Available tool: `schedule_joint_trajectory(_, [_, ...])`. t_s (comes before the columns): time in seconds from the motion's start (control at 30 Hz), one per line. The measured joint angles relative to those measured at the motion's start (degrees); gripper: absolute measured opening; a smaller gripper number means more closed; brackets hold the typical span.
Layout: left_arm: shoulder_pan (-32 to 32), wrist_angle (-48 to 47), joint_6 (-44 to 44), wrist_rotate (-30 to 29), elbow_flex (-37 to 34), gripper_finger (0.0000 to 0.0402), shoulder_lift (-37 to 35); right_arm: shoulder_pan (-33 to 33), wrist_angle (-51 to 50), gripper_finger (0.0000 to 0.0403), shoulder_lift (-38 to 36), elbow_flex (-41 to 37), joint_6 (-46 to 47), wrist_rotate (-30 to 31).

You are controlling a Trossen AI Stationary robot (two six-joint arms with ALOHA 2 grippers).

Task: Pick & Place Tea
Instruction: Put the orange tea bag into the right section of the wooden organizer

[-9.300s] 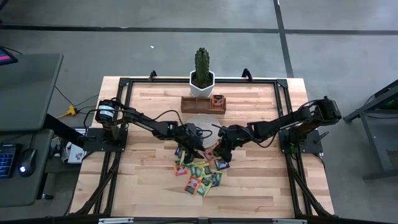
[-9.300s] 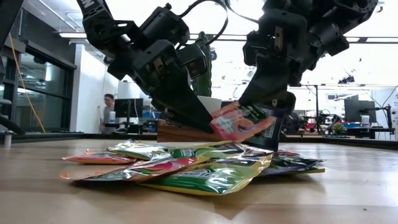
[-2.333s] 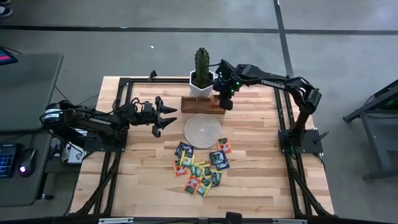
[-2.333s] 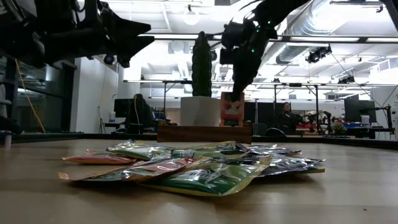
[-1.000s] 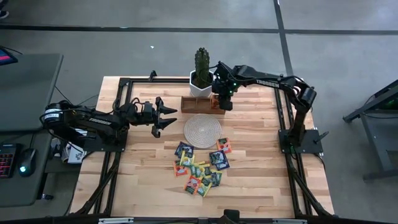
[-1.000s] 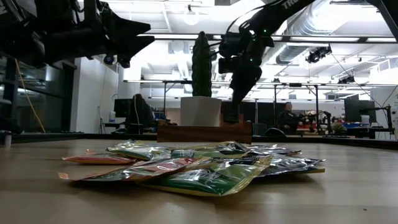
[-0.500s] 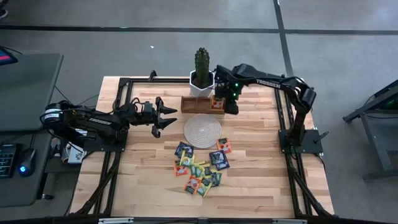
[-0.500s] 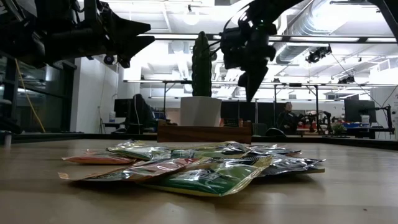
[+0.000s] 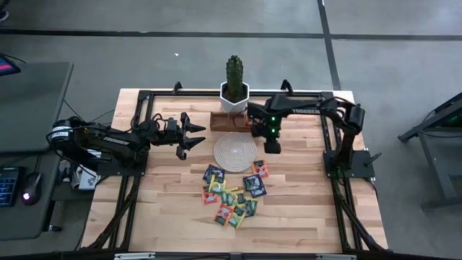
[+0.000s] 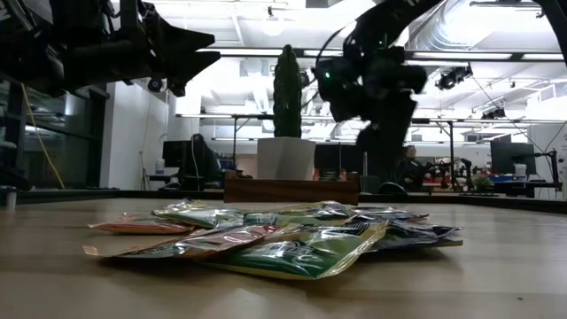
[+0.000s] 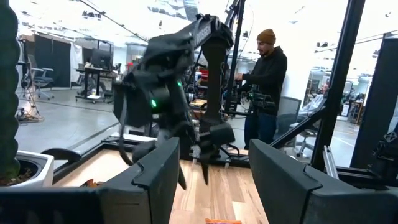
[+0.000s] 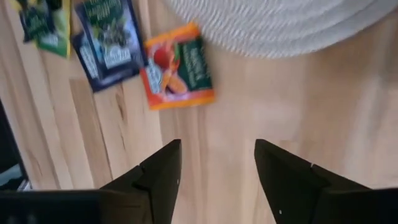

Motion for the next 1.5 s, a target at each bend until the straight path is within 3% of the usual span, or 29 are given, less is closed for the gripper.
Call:
schedule_joint_trajectory(0.47, [0.0,-0.6,0.0,0.7,0.0,0.0188,0.0,4.6,12.2,0.0204,0.0,-10.7,3.8,-2.7])
schedule_joint_trajectory(0.9, [0.0,-1.5,0.0,1.1,0.0,0.0188,0.0,4.8,20.9,0.0205,0.0,-11.1,6.4,-0.1])
schedule_joint_trajectory(1.5, [0.0,-1.5,0.0,1.9,0.0,0.0188,0.0,7.7,23.5,0.0206,0.0,-11.1,6.9,4.2])
